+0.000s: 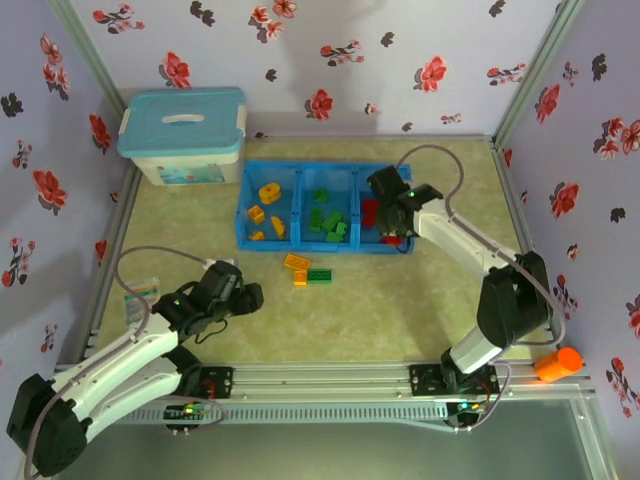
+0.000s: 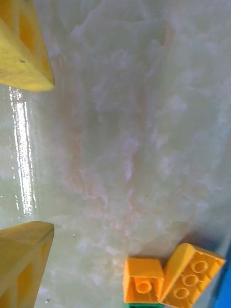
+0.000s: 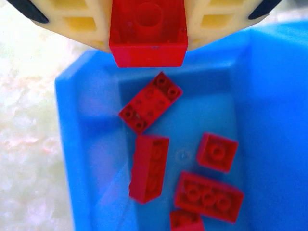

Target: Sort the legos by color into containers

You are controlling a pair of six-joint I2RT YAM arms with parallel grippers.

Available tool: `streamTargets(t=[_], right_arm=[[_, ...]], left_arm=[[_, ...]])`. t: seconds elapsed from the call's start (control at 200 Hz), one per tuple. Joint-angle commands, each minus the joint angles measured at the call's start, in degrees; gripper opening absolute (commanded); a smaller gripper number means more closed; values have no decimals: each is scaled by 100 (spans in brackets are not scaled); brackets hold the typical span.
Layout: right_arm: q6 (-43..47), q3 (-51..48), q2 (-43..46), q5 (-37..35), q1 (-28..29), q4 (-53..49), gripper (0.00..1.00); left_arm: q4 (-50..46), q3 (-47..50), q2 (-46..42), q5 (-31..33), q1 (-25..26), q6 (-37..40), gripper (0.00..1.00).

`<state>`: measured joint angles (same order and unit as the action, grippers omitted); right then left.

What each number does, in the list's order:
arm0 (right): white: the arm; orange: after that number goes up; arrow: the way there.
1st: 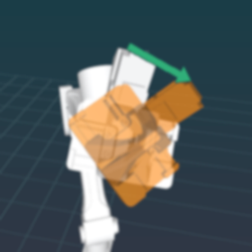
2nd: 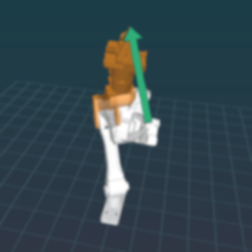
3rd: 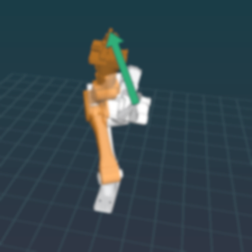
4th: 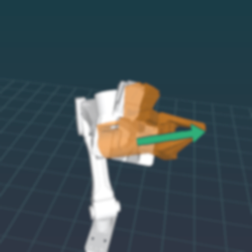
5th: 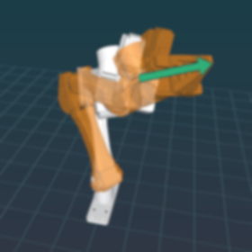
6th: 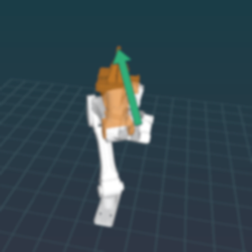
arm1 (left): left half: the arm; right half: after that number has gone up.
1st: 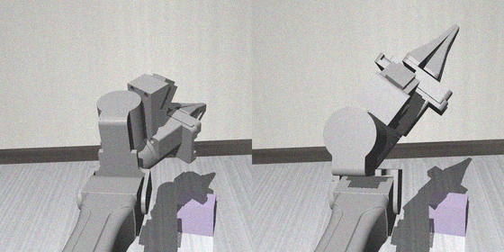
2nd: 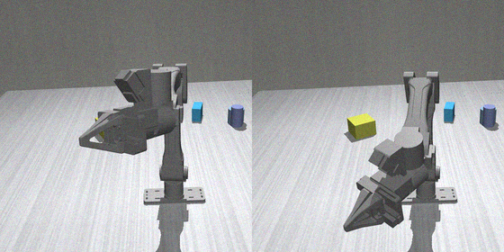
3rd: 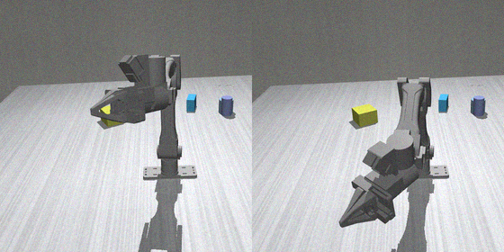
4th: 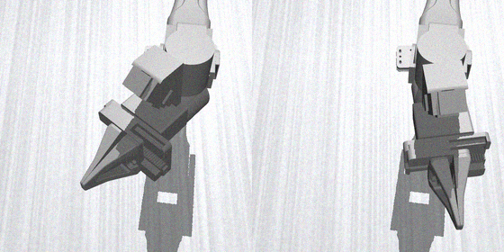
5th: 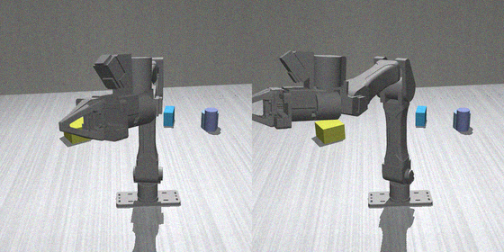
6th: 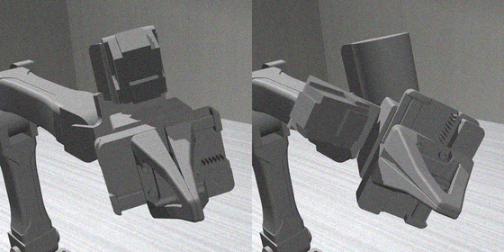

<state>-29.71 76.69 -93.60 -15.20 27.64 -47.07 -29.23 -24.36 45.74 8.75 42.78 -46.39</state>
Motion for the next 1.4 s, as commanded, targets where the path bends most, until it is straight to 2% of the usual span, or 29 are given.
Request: streamTargets(t=[0.0,0.175,0.525,0.745,0.82,0.865,1.04,1.26,1.395], right_arm=[[382,574,-467,208,-208,-284,30],[506,1382,-1284,328,-452,-455,30],[598,2896,-2704,395,-487,-953,35],[634,3727,-3294,469,-484,-1423,41],[635,3829,-3346,544,-486,-1457,48],[621,3868,-3334,564,-487,-1494,51],[538,3566,-2877,571,-403,-1362,53],[373,2485,-1814,510,-151,-851,60],[179,1568,-1035,508,-49,-415,62]], left_arm=[[122,144,-47,295,298,-415,71],[192,281,-34,523,714,-672,71],[364,311,88,704,1115,-871,71],[417,217,209,782,1266,-872,71],[421,201,211,818,1289,-872,71],[418,191,216,829,1302,-872,71],[524,143,275,834,1320,-832,71],[737,-264,858,787,1320,-461,73],[831,-762,1539,780,1299,-209,75]])
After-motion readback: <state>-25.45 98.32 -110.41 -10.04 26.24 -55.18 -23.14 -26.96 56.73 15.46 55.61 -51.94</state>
